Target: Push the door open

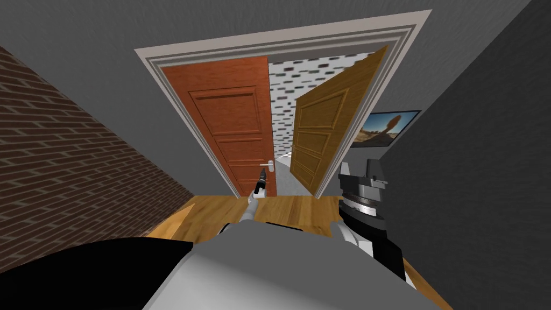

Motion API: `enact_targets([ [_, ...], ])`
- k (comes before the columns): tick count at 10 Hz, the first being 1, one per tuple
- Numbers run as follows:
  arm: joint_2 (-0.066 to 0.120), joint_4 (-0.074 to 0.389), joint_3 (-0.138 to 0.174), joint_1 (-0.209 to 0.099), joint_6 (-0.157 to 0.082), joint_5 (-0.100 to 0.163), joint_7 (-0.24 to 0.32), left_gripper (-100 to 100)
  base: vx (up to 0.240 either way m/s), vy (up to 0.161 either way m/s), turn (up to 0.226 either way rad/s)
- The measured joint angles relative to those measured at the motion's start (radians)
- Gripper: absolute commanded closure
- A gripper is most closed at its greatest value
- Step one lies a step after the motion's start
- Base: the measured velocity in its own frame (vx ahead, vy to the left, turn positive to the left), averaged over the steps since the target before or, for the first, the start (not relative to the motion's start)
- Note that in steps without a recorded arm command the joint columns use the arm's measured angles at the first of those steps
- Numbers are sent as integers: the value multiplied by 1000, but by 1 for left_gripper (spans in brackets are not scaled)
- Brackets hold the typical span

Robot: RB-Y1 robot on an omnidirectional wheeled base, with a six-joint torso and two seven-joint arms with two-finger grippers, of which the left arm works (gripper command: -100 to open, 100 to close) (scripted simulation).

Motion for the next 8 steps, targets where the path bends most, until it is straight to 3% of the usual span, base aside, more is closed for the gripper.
enact_targets([
  [2,36,1,1,5,-4,1,3,-100,208,17,-21],
  [4,51,10,7,-2,-7,2,0,-100,207,33,-27],
  [6,53,12,10,-1,-9,4,1,-100,214,21,-20],
  [8,32,11,13,2,-10,5,3,-100,160,12,-16],
])
